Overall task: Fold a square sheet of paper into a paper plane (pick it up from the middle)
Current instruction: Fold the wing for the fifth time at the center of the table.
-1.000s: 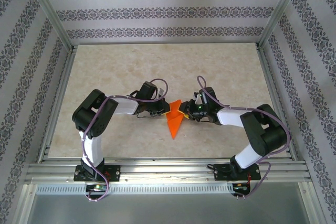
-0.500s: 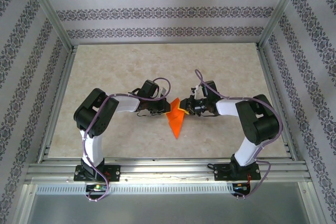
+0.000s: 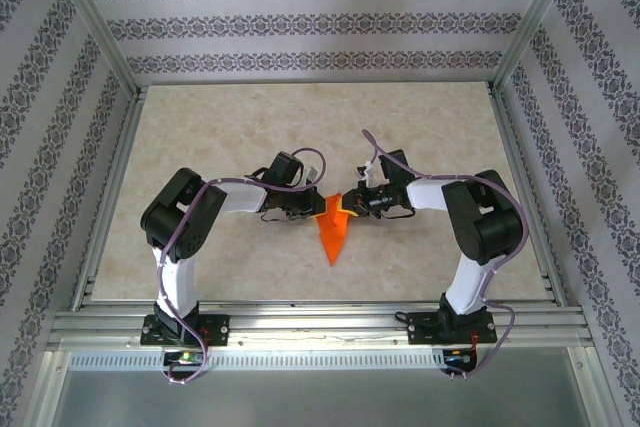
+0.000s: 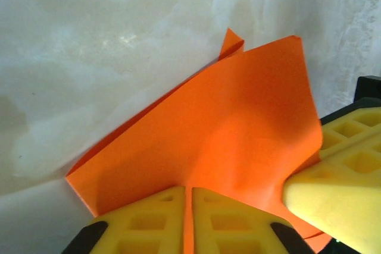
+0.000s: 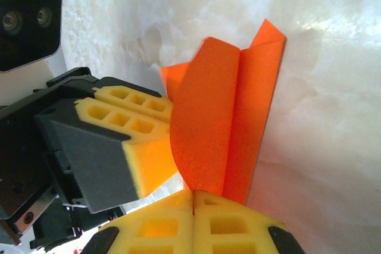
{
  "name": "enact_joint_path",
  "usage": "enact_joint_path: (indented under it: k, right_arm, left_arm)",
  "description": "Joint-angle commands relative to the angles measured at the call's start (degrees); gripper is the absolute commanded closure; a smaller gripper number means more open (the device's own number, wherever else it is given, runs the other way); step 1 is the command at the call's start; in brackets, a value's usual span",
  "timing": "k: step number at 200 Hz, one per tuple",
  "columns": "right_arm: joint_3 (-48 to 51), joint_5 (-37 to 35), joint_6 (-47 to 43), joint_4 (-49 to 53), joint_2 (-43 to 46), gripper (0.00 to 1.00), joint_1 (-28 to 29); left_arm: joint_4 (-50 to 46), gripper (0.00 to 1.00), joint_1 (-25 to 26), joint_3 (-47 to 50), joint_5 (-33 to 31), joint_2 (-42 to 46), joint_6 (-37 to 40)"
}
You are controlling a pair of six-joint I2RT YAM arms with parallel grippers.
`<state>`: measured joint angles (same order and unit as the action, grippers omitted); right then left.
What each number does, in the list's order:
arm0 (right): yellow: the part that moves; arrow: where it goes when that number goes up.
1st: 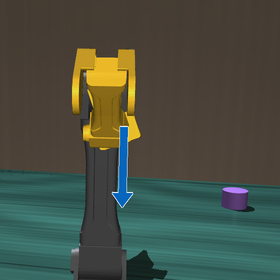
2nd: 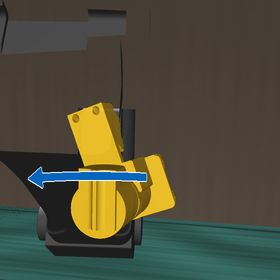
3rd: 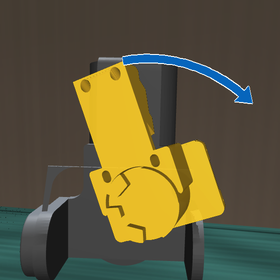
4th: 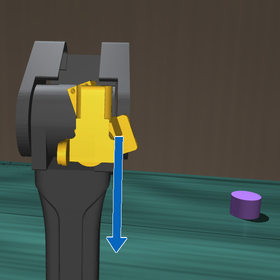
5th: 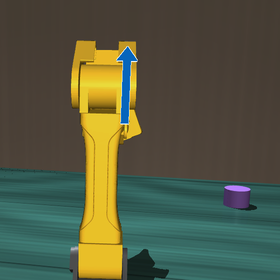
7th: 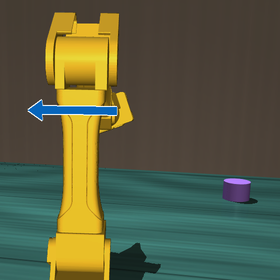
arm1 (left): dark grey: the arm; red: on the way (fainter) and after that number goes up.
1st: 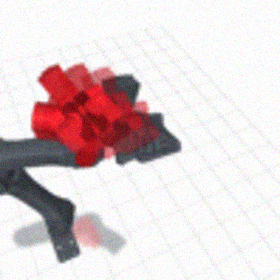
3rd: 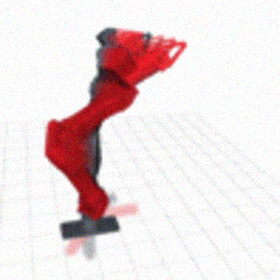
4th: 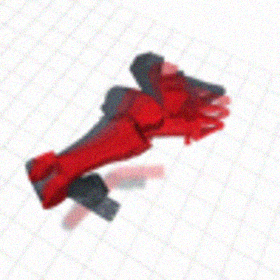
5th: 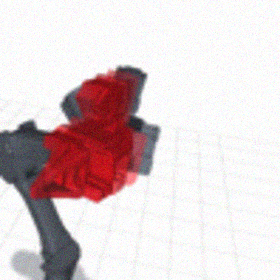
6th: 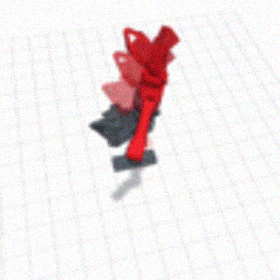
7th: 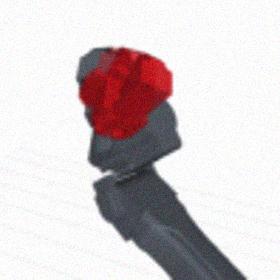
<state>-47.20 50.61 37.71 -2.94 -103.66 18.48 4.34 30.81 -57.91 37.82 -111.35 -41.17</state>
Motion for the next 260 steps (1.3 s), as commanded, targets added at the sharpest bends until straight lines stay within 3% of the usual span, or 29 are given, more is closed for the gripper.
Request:
enact_joint_path:
  k: [1, 32, 73, 171, 191, 216, 260]
  right_arm:
    - [1.0, -0.8, 0.5, -0.1, 2.1, 1.0, -0.3]
    - [4.2, -4.7, 6.2, -3.5, 7.0, 1.0, 0.3]
    - [9.2, -13.4, 15.6, -8.8, 11.8, 1.0, 2.2]
    - [22.4, -39.4, 37.8, -18.9, 24.9, 1.0, 10.3]
    - [23.7, -43.0, 40.9, -19.9, 26.4, 1.0, 11.5]
    - [23.6, -42.2, 42.7, -22.2, 25.7, 1.0, 12.1]
    - [23.5, -41.1, 43.9, -24.5, 24.0, 1.0, 12.8]
  left_arm:
    - [-0.9, 0.82, 0.8, 0.4, -0.1, 1.9, 1.0]
    - [-1.0, 0.64, 0.8, 1.2, -2.3, 6.3, 1.2]
    - [0.1, 0.55, 0.8, 4.2, -4.8, 13.4, 1.8]
    - [2.1, 0.54, 2.0, 17.0, -12.6, 29.0, 6.9]
    - [0.8, 0.55, 4.8, 17.9, -16.3, 31.3, 9.9]
    - [-0.4, 0.55, 10.6, 17.4, -21.2, 32.3, 16.2]
    - [-7.3, 0.55, 21.1, 11.9, -33.5, 27.3, 25.6]
